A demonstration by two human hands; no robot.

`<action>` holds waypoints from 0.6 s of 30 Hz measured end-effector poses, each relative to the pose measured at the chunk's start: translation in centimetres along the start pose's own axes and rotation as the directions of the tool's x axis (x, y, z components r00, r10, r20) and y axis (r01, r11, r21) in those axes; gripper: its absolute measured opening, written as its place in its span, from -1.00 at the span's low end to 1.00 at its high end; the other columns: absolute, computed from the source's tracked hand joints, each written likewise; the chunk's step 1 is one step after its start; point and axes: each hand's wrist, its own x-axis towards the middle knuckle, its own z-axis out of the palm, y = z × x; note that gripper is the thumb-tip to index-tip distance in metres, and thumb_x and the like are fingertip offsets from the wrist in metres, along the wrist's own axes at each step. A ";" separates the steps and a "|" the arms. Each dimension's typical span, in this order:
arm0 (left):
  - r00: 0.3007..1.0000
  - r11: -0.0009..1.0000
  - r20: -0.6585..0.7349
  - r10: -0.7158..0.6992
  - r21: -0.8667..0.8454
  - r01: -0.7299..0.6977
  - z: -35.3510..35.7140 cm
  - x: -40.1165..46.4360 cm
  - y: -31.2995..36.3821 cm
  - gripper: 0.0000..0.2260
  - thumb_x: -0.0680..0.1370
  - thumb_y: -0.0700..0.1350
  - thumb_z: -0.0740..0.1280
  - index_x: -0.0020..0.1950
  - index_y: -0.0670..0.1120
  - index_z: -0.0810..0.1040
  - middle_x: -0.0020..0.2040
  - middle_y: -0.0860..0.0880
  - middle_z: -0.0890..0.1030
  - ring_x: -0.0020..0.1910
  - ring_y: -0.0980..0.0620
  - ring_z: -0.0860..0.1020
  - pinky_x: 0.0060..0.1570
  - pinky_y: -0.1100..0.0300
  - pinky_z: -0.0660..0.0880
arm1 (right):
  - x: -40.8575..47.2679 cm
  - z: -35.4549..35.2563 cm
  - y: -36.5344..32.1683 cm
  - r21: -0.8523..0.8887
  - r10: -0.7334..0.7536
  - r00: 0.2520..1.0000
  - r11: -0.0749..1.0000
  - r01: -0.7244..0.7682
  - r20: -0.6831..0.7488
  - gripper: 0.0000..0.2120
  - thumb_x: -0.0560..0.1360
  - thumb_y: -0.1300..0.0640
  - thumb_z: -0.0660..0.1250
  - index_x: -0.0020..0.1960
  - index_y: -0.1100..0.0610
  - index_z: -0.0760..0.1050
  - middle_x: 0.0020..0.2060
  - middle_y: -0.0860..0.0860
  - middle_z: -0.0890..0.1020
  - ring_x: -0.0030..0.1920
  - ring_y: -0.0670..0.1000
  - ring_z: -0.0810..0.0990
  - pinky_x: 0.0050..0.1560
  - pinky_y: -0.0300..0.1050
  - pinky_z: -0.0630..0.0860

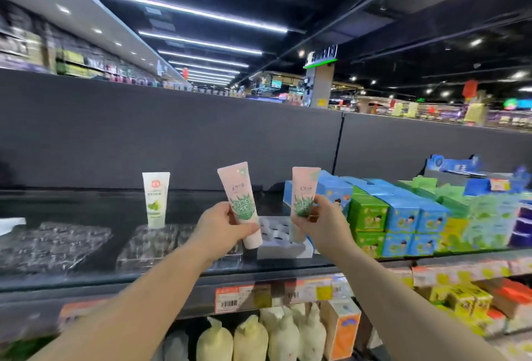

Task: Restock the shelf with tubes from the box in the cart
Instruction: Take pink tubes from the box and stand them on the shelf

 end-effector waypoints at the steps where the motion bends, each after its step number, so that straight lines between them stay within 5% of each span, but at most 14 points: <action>1: 1.000 1.000 -0.006 -0.002 0.007 0.002 0.2 0.1 0.1 -0.60 0.41 -0.15 0.52 0.21 -0.02 0.52 0.18 0.03 0.61 0.11 0.02 0.59 0.11 -0.06 0.58 | 0.0 0.1 0.2 0.004 -0.005 1.000 1.000 0.005 -0.015 -0.75 0.47 0.10 0.44 0.08 0.02 0.44 -0.10 -0.18 0.59 -0.12 -0.10 0.59 -0.19 -0.23 0.53; 5: 1.000 1.000 -0.018 -0.006 0.027 0.006 0.9 0.1 0.1 -0.59 0.44 -0.15 0.50 0.25 -0.01 0.49 0.23 0.05 0.58 0.14 0.03 0.57 0.14 -0.05 0.56 | -0.1 1.0 0.5 0.019 -0.023 0.998 1.000 0.024 -0.059 -0.78 0.49 0.12 0.41 0.05 0.01 0.40 -0.03 -0.08 0.63 -0.09 -0.02 0.60 -0.08 0.00 0.58; 8: 0.999 0.999 -0.039 0.000 0.054 0.002 1.1 -0.1 -0.1 -0.59 0.45 -0.14 0.49 0.26 0.00 0.47 0.25 0.07 0.55 0.15 0.05 0.55 0.13 0.05 0.56 | 0.0 1.7 0.6 -0.046 -0.025 0.998 0.999 0.023 -0.056 -0.77 0.53 0.12 0.36 0.10 0.01 0.35 0.08 -0.04 0.61 -0.03 -0.01 0.56 -0.13 -0.11 0.49; 13: 0.998 0.998 -0.058 0.006 0.062 -0.002 1.1 0.0 -0.4 -0.56 0.46 -0.16 0.47 0.29 -0.01 0.45 0.28 0.03 0.54 0.16 0.05 0.54 -0.03 0.23 0.51 | -0.2 2.7 0.8 -0.170 0.037 0.999 0.985 -0.033 0.020 -0.44 0.56 0.12 0.31 0.48 0.01 0.15 0.29 0.02 0.52 0.23 0.11 0.53 0.12 0.06 0.54; 18: 0.996 0.999 -0.092 0.008 0.041 -0.004 1.9 0.8 -0.1 -0.62 0.47 -0.17 0.47 0.19 0.03 0.40 0.29 0.02 0.52 0.16 0.04 0.53 0.08 0.10 0.54 | 0.0 2.7 0.9 -0.197 0.107 0.994 0.975 -0.101 0.020 -0.35 0.58 0.07 0.27 0.55 0.04 0.00 0.29 0.07 0.51 0.21 0.12 0.53 0.15 0.09 0.53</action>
